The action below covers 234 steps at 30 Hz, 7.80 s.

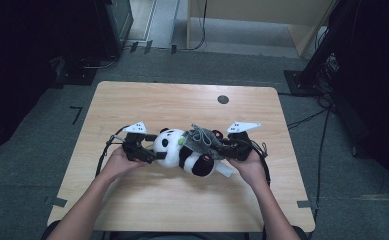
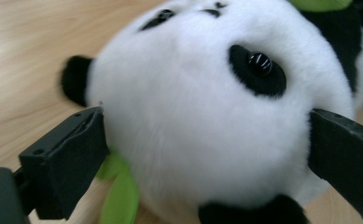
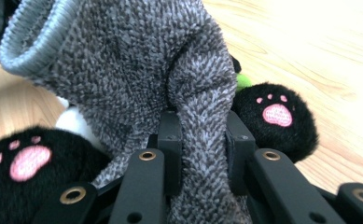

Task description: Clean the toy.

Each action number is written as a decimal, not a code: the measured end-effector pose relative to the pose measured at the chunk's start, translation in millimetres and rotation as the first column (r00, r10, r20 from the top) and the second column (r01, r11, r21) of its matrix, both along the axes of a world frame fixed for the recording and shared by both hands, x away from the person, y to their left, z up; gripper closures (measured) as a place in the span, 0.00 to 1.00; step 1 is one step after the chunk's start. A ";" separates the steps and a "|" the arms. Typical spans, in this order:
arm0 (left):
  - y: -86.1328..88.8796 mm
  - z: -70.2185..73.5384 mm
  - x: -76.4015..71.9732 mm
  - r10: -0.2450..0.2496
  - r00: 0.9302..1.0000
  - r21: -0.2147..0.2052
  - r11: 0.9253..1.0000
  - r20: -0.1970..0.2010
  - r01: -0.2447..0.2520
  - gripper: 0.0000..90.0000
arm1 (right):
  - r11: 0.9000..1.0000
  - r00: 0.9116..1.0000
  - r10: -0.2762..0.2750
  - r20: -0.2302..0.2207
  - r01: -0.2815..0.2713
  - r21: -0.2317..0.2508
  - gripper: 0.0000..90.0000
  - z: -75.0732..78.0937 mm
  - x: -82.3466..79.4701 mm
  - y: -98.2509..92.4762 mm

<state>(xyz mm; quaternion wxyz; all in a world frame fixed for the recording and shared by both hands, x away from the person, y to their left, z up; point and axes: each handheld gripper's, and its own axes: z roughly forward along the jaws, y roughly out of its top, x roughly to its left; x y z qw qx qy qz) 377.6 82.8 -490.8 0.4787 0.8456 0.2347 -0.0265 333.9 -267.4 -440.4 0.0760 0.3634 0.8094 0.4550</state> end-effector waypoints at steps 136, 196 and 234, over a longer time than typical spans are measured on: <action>9.0 15.3 -17.8 0.241 0.969 0.089 0.968 -0.056 -0.236 0.47 | 0.951 0.975 0.164 0.148 -0.117 -0.286 0.86 -49.0 -46.7 99.1; 12.1 13.6 -21.2 0.216 0.976 0.102 0.971 0.013 -0.216 0.44 | 0.918 0.917 -0.392 0.076 0.395 -0.034 0.84 -12.6 1.2 -93.5; 13.5 10.4 -17.2 0.227 0.974 0.088 0.970 0.002 -0.226 0.21 | 0.899 0.893 -0.436 -0.111 0.426 -0.103 0.21 -59.5 26.3 -114.7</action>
